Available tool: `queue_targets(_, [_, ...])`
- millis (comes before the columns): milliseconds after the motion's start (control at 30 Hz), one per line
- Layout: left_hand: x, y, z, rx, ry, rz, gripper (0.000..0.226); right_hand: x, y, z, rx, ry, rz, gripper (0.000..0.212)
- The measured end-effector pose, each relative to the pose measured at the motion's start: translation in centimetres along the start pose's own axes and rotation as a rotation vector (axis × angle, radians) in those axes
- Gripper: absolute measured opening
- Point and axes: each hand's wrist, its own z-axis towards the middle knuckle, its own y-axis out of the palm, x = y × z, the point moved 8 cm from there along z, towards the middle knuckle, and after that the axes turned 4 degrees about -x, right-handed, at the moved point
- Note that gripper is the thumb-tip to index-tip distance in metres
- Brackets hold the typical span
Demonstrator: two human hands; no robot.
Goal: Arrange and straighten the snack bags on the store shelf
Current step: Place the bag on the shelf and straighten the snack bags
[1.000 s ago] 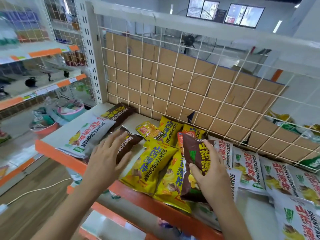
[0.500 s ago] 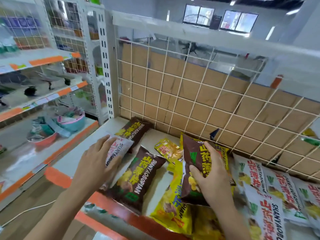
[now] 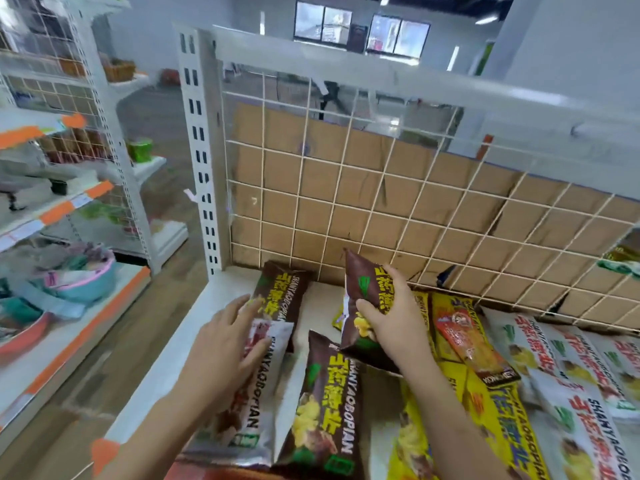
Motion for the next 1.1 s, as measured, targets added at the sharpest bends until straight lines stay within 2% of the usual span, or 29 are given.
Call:
queue_targets(167, [-0.1, 1.5, 1.0, -0.041, 0.035, 0.004, 0.068, -0.1, 4.0, 2.7, -0.050, 0.102, 0.005, 0.072])
queue_targets(367, [-0.2, 2.2, 1.0, -0.067, 0.026, -0.013, 0.075, 0.3, 6.9, 3.9, -0.072, 0.214, -0.184, 0.068])
queue_targets(833, [0.2, 2.1, 0.8, -0.069, 0.040, -0.049, 0.073, 0.3, 8.6, 4.1, -0.038, 0.201, -0.415, 0.070])
queue_targets(1000, [0.1, 1.7, 0.4, -0.047, 0.040, -0.076, 0.070, 0.6, 8.4, 3.8, -0.115, 0.193, -0.399, 0.075])
queue_targets(1100, [0.2, 1.1, 0.0, 0.001, 0.019, -0.121, 0.074, 0.0, 6.9, 3.1, -0.068, 0.145, -0.397, 0.073])
